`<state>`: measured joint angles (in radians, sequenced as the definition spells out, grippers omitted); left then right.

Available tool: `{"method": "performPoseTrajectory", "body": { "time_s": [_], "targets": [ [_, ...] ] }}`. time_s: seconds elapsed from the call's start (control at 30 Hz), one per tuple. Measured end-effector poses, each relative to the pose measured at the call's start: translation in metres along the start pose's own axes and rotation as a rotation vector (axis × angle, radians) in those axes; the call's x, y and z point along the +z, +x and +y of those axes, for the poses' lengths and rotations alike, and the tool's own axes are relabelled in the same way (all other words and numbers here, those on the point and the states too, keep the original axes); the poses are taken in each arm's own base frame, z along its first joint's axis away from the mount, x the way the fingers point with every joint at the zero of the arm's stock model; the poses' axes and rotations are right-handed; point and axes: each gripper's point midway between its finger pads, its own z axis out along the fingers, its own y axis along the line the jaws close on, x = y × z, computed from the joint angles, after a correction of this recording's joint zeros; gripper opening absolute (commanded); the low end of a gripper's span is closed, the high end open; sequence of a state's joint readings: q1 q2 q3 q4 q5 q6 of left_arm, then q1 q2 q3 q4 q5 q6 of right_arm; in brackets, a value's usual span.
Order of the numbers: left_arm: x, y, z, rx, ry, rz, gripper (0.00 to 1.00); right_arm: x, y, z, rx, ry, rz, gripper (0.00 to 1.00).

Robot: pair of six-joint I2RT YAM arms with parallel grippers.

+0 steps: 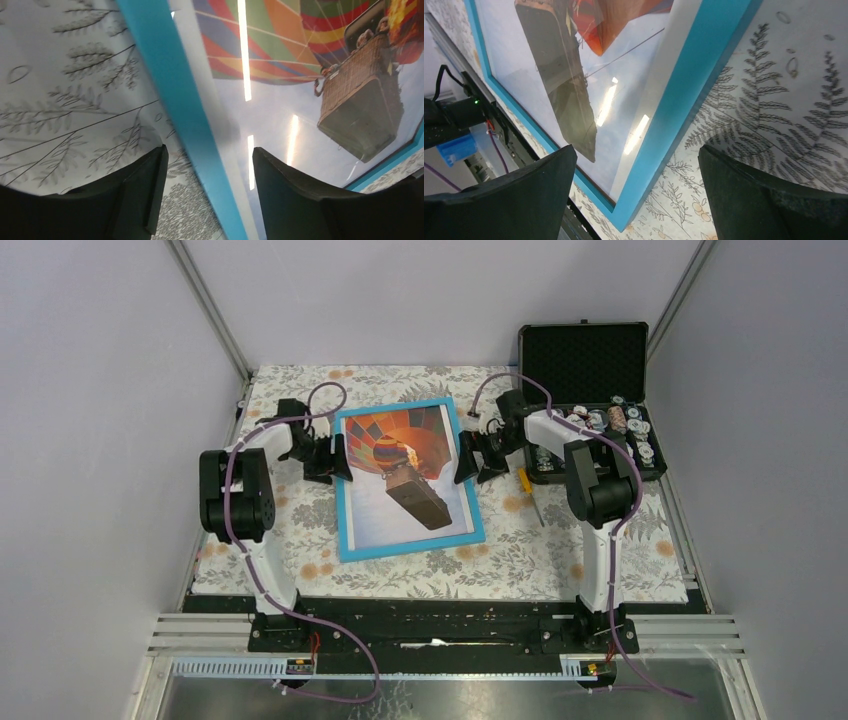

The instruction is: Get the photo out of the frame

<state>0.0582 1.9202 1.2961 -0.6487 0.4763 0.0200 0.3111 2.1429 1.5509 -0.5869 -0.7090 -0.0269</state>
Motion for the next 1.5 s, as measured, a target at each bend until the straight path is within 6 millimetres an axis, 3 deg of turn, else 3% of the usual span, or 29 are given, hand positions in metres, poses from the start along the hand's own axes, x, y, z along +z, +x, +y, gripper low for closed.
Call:
{"method": "performPoseTrajectory", "body": {
  "time_s": [0.37,0.5,0.67,0.73,0.8,0.97,1.03,1.13,1.2,1.3,1.37,1.5],
  "targets": [
    [0.024,-0.006,-0.023,0.103,0.005,-0.012,0.41,-0.005,0.038,0.009,0.041,-0.064,0.037,0.96],
    [0.029,-0.012,-0.027,0.121,0.01,-0.035,0.39,-0.009,0.057,0.012,0.061,-0.059,0.059,0.96],
    [0.03,-0.011,-0.028,0.111,0.002,-0.084,0.42,-0.01,0.068,0.013,0.068,-0.041,0.076,0.96],
    [0.028,-0.005,-0.029,0.113,-0.011,-0.1,0.5,-0.011,0.069,0.011,0.064,-0.016,0.078,0.96],
    [0.024,0.003,-0.029,0.116,-0.03,-0.103,0.65,-0.014,0.069,0.007,0.061,0.022,0.079,0.97],
    [0.0,0.011,-0.038,0.221,-0.085,-0.134,0.75,-0.021,0.067,0.001,0.073,0.089,0.063,0.97],
    [-0.018,0.007,-0.055,0.329,-0.081,-0.186,0.76,-0.028,0.065,0.003,0.087,0.095,0.048,0.97],
    [-0.044,0.006,-0.106,0.574,-0.039,-0.264,0.76,-0.044,0.058,0.007,0.094,0.098,0.006,0.97],
    [-0.05,0.02,-0.153,0.775,0.021,-0.289,0.75,-0.055,0.054,0.007,0.098,0.102,-0.02,0.97],
    [-0.04,0.067,-0.21,1.036,0.125,-0.241,0.73,-0.07,0.052,0.008,0.113,0.106,-0.043,0.96],
    [-0.027,0.101,-0.228,1.155,0.167,-0.167,0.73,-0.077,0.052,0.007,0.118,0.104,-0.052,0.96],
    [-0.003,0.148,-0.233,1.277,0.184,-0.021,0.71,-0.083,0.052,0.004,0.124,0.108,-0.062,0.96]
  ]
}}
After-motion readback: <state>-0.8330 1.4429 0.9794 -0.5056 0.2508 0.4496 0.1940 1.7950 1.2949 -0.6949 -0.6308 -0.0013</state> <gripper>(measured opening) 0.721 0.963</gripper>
